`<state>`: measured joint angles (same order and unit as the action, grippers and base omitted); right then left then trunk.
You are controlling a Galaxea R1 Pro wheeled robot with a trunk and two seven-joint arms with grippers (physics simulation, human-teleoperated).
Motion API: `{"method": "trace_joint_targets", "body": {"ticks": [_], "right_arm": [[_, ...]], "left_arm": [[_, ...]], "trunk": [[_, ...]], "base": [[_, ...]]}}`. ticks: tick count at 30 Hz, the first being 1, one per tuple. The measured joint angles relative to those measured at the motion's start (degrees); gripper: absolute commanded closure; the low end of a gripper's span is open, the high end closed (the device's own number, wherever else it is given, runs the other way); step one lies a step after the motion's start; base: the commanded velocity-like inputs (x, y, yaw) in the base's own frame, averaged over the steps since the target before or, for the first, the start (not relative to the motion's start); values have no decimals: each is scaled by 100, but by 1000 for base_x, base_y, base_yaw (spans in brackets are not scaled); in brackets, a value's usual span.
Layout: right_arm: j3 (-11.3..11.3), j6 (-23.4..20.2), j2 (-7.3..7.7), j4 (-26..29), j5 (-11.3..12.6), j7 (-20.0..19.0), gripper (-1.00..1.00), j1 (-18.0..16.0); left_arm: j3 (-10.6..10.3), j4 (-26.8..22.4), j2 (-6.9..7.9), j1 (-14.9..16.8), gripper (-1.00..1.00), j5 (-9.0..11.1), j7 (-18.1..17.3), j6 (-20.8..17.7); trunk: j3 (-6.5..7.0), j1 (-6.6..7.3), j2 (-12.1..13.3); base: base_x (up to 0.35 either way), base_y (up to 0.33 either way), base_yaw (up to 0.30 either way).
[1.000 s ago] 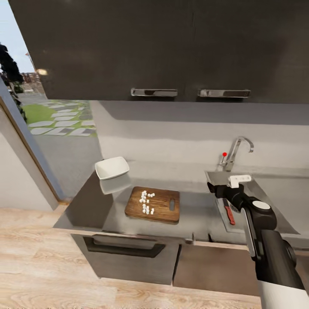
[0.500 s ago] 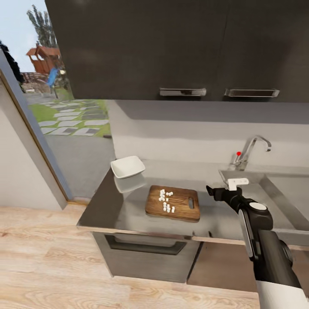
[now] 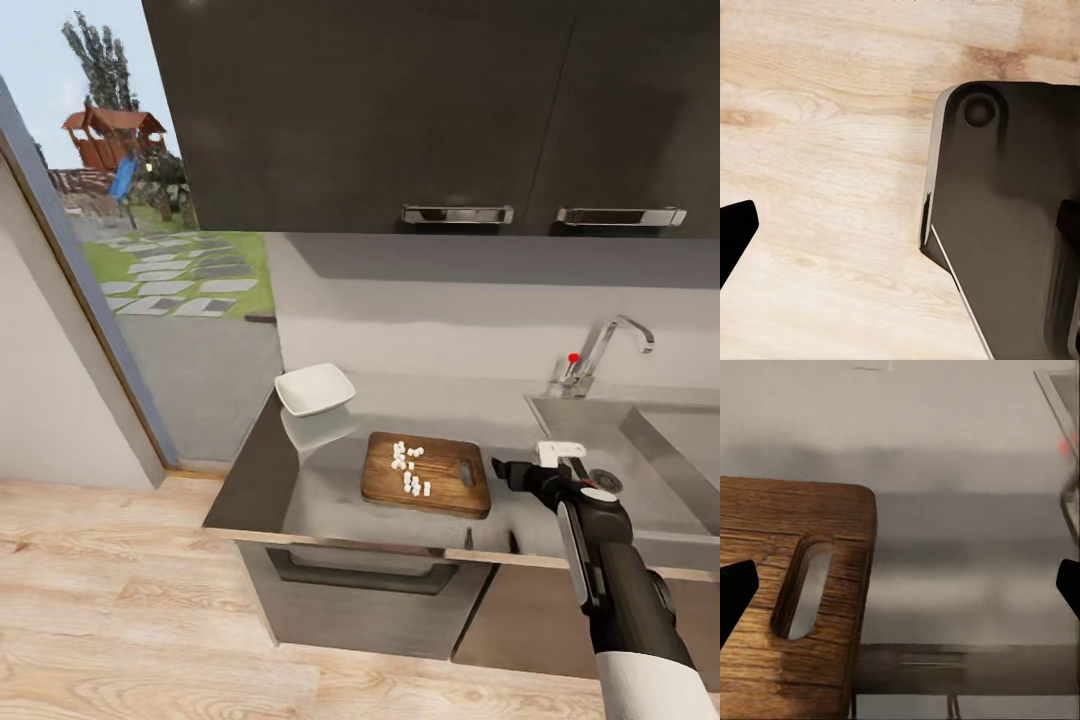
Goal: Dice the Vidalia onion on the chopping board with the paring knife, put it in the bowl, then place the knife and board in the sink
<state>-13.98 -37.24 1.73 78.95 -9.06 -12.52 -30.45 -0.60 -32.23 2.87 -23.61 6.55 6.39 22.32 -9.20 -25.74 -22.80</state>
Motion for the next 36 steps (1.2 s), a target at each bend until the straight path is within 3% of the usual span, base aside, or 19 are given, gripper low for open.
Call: {"method": "trace_joint_targets", "body": {"ticks": [6, 36], "right_arm": [[-101, 5, 9, -18, -1, 1, -100, 0], [-107, 9, -5, -159, 0, 27, -100, 0]], "left_arm": [[-3, 5, 0, -1, -100, 0, 0, 0], [-3, 121, 0, 4, -100, 9, 0, -1]], "trunk": [[-44, 1, 0], [-316, -1, 0]], "base": [[202, 0, 0], [57, 30, 0]]}}
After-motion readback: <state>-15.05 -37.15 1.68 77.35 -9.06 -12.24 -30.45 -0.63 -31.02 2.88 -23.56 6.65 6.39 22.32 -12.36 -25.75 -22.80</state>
